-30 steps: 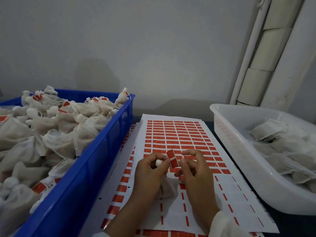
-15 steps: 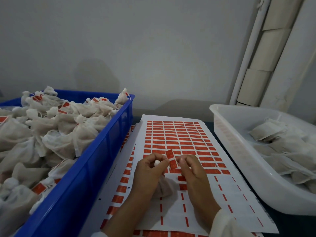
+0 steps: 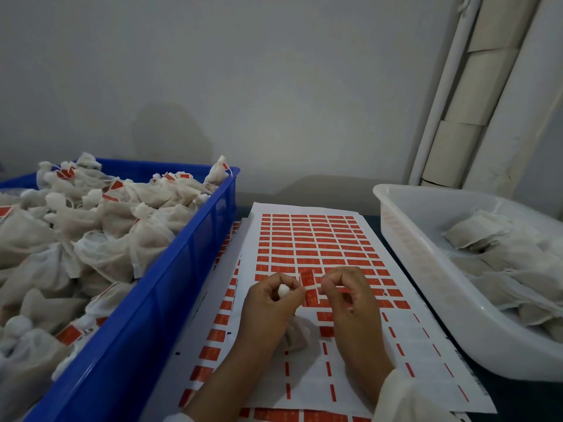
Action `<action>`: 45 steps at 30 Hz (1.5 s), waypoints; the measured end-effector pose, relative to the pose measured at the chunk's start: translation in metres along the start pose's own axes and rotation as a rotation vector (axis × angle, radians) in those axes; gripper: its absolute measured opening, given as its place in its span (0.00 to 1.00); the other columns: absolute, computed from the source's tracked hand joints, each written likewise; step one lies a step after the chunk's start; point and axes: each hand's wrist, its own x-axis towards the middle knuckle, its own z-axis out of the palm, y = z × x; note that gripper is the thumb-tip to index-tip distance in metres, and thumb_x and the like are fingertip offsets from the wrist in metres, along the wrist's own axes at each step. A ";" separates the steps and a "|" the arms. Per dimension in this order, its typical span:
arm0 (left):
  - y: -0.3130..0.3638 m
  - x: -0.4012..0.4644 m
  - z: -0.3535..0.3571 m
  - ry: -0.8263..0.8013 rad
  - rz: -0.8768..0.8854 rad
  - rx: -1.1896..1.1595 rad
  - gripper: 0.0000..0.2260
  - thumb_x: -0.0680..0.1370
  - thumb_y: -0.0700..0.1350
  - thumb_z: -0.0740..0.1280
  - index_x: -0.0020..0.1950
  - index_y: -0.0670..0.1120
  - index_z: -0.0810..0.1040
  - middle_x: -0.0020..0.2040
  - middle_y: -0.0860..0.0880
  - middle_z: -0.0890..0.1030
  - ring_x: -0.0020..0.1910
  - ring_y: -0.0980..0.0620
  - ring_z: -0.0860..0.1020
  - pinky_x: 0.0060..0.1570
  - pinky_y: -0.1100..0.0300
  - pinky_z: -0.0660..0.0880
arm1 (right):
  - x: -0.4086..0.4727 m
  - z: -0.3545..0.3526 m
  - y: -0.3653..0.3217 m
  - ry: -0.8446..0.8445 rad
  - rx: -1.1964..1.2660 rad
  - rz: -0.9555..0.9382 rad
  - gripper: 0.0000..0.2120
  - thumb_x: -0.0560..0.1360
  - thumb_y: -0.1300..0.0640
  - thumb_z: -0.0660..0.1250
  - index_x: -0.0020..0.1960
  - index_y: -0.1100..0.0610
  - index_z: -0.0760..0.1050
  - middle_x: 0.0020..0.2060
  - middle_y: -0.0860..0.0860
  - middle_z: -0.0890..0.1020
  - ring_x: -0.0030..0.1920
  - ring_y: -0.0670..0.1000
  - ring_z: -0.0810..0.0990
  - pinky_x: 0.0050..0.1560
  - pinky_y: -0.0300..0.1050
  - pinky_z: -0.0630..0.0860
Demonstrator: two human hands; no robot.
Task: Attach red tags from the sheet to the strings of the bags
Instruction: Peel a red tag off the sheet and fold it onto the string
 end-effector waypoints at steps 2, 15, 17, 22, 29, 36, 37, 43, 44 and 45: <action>0.000 0.000 0.000 0.000 0.000 0.000 0.05 0.75 0.42 0.67 0.39 0.49 0.78 0.38 0.52 0.81 0.39 0.53 0.78 0.32 0.76 0.72 | 0.000 0.000 -0.001 0.015 -0.010 -0.020 0.09 0.71 0.44 0.57 0.42 0.48 0.71 0.44 0.42 0.76 0.47 0.44 0.76 0.51 0.30 0.70; 0.001 -0.002 0.001 0.009 0.016 0.043 0.05 0.72 0.48 0.70 0.38 0.50 0.78 0.37 0.56 0.82 0.39 0.57 0.80 0.37 0.71 0.72 | -0.001 -0.001 -0.002 0.047 -0.033 -0.088 0.10 0.72 0.44 0.57 0.42 0.48 0.72 0.40 0.39 0.77 0.46 0.37 0.75 0.44 0.24 0.69; 0.001 -0.002 0.000 0.007 0.016 0.044 0.05 0.72 0.48 0.70 0.38 0.50 0.78 0.37 0.56 0.82 0.40 0.59 0.80 0.36 0.73 0.72 | -0.001 -0.002 -0.003 0.061 -0.016 -0.077 0.09 0.71 0.43 0.57 0.41 0.47 0.71 0.40 0.38 0.77 0.46 0.38 0.76 0.43 0.25 0.70; 0.002 -0.002 0.000 0.000 0.004 0.009 0.04 0.72 0.49 0.70 0.40 0.49 0.79 0.38 0.58 0.82 0.41 0.63 0.79 0.35 0.76 0.72 | -0.001 -0.004 -0.003 0.089 0.151 0.062 0.15 0.70 0.38 0.55 0.49 0.46 0.71 0.46 0.37 0.78 0.47 0.41 0.79 0.48 0.33 0.73; 0.002 -0.002 -0.001 -0.002 0.023 0.026 0.05 0.71 0.51 0.70 0.42 0.50 0.79 0.40 0.57 0.82 0.41 0.57 0.80 0.39 0.71 0.74 | 0.000 -0.001 -0.004 -0.133 0.094 0.070 0.14 0.69 0.40 0.60 0.51 0.44 0.72 0.50 0.36 0.76 0.51 0.41 0.77 0.40 0.26 0.73; 0.000 -0.001 0.001 -0.021 0.031 0.060 0.03 0.72 0.51 0.69 0.42 0.53 0.79 0.40 0.57 0.81 0.41 0.54 0.79 0.38 0.71 0.74 | 0.001 -0.003 -0.003 -0.083 0.088 0.049 0.12 0.70 0.44 0.61 0.48 0.49 0.75 0.47 0.42 0.78 0.49 0.45 0.79 0.53 0.38 0.77; 0.000 -0.001 0.001 -0.017 0.016 0.052 0.03 0.73 0.51 0.68 0.43 0.53 0.79 0.40 0.58 0.81 0.40 0.55 0.79 0.36 0.72 0.73 | 0.001 -0.003 -0.003 -0.068 0.071 0.033 0.11 0.70 0.45 0.61 0.48 0.49 0.75 0.47 0.41 0.78 0.49 0.44 0.79 0.53 0.36 0.76; 0.014 0.007 0.004 0.043 -0.296 -0.022 0.08 0.79 0.52 0.59 0.41 0.53 0.73 0.34 0.57 0.74 0.32 0.57 0.73 0.20 0.78 0.66 | 0.003 -0.010 -0.004 -0.043 0.007 0.014 0.11 0.69 0.45 0.59 0.48 0.46 0.73 0.53 0.44 0.77 0.53 0.46 0.76 0.58 0.36 0.70; 0.019 0.011 0.002 0.022 -0.386 -0.002 0.11 0.79 0.52 0.58 0.40 0.51 0.73 0.33 0.55 0.74 0.31 0.56 0.72 0.19 0.77 0.65 | 0.004 -0.013 -0.004 -0.049 0.005 -0.006 0.09 0.70 0.47 0.60 0.49 0.47 0.73 0.54 0.45 0.76 0.53 0.46 0.75 0.60 0.39 0.70; 0.021 0.013 -0.001 -0.017 -0.453 0.021 0.13 0.79 0.53 0.58 0.40 0.48 0.74 0.33 0.52 0.74 0.31 0.56 0.71 0.20 0.74 0.66 | 0.005 -0.015 -0.004 -0.054 0.004 -0.035 0.07 0.72 0.51 0.61 0.49 0.48 0.74 0.53 0.46 0.76 0.54 0.46 0.75 0.62 0.41 0.71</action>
